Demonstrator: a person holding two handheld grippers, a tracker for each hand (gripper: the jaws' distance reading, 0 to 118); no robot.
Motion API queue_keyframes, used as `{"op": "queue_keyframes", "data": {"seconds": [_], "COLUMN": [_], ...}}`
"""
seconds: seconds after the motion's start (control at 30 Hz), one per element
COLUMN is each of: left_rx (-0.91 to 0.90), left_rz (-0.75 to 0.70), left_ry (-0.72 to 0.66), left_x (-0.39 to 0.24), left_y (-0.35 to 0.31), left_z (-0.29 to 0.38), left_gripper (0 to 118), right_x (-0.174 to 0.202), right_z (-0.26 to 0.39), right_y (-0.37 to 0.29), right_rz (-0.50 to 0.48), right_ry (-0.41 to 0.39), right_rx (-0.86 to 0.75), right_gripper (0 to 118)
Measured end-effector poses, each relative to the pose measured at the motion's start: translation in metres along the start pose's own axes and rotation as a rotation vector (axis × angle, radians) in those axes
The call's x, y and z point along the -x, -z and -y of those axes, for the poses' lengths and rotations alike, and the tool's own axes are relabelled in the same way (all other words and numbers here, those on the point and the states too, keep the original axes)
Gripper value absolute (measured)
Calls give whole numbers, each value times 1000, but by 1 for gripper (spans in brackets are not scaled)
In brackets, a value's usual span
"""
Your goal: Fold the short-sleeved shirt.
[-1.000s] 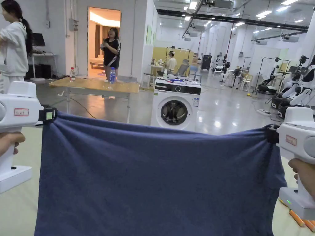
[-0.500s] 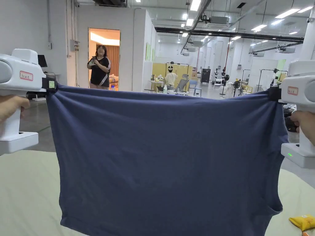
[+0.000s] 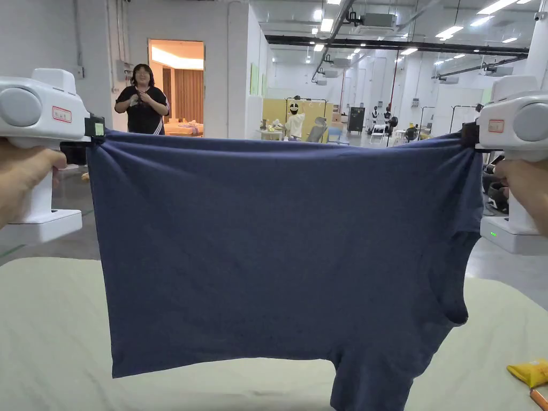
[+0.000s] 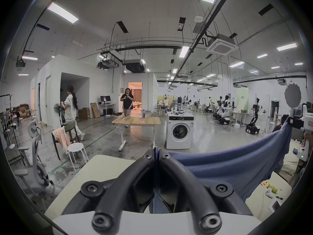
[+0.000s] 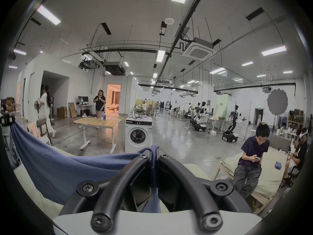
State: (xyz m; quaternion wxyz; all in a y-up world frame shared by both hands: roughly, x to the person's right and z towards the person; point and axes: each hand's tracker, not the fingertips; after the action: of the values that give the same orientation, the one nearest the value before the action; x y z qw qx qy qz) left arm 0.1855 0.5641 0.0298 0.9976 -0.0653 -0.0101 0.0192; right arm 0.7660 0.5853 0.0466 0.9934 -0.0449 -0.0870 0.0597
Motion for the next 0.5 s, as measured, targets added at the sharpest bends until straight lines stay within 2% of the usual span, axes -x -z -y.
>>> {"op": "queue_keyframes", "data": {"seconds": [0.1, 0.23, 0.5], "left_rx": [52, 85, 140], "left_rz": [-18, 1, 26], "left_ry": [69, 63, 37], "left_x": [-5, 0, 8], "left_y": [4, 1, -36], "left_z": [29, 74, 145], "left_gripper": [0, 0, 0], "right_x": [0, 1, 9], "right_z": [32, 77, 144], "right_y": [5, 6, -44], "right_rz": [-18, -24, -22], "right_ry": [7, 27, -46], "right_rx": [46, 111, 154], "right_gripper": [2, 2, 2]}}
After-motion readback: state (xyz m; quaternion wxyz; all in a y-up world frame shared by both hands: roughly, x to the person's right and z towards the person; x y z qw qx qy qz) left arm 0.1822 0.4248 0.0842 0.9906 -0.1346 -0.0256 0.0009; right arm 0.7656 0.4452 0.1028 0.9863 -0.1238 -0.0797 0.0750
